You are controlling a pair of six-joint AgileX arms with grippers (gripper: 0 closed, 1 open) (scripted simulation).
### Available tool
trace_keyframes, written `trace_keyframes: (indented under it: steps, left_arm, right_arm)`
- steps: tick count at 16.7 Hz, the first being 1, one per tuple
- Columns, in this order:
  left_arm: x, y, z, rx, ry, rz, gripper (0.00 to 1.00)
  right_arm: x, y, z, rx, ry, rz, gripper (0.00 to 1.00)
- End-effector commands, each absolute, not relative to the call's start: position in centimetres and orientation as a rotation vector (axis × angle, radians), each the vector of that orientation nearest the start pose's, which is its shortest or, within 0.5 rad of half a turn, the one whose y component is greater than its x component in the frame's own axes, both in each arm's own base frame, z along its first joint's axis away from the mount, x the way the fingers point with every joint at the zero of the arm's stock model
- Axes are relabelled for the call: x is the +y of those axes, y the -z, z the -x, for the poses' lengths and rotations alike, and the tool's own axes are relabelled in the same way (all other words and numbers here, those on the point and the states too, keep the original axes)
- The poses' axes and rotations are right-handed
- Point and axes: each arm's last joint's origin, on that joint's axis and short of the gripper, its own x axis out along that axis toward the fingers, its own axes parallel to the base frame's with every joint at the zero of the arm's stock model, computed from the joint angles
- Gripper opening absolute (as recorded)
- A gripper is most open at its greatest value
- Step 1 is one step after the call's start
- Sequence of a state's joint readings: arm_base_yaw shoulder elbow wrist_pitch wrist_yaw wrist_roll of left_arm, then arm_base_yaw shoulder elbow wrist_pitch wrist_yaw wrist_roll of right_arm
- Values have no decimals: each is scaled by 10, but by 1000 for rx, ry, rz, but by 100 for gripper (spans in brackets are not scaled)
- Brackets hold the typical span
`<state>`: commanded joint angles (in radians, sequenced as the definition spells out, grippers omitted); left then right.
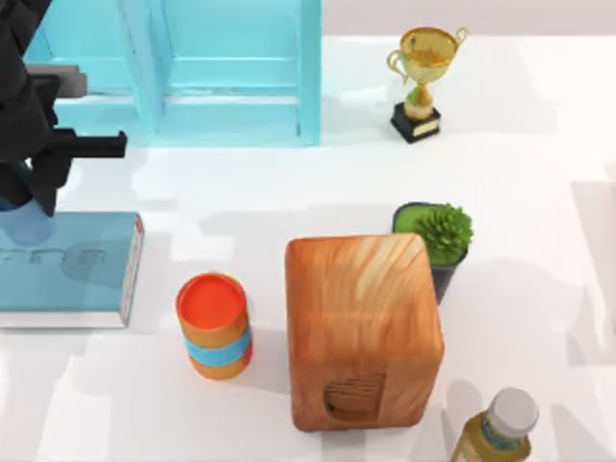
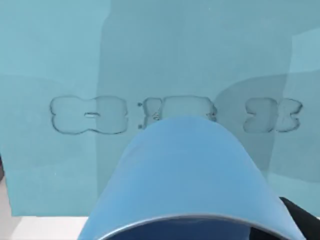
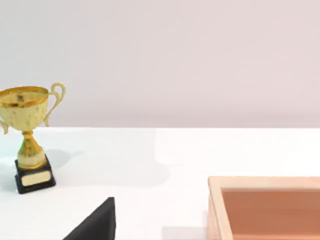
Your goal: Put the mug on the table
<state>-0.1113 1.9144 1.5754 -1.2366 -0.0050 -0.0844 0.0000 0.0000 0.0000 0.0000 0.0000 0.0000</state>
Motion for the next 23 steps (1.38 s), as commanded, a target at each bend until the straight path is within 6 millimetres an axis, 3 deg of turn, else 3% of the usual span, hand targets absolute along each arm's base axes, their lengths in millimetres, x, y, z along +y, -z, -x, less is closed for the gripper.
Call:
trace_keyframes:
  steps: [2,5,10,15,17,23]
  left_arm:
    - [-45,-223,-368,1591,9,-24,0]
    - [-76,-224,-384,1618,-3,-30,0]
    - [-161,-240,-407,1588,-12,-37,0]
    - [-235,-246,-397,1567,-11,-40,0]
    - [-248,-245,-393,1569,-13,-44,0]
    - [-248,-243,-393,1565,-9,-40,0]
  right_arm:
    - [-1,-160,-106,0,0,0,100]
    - [-1,-160,-106,0,0,0,100]
    - [-1,-160,-106,0,0,0,100]
    - [-1,-160,-106,0,0,0,100]
    - [-1,-160,-106,0,0,0,100]
    - [-1,-160,-106,0,0,0,100]
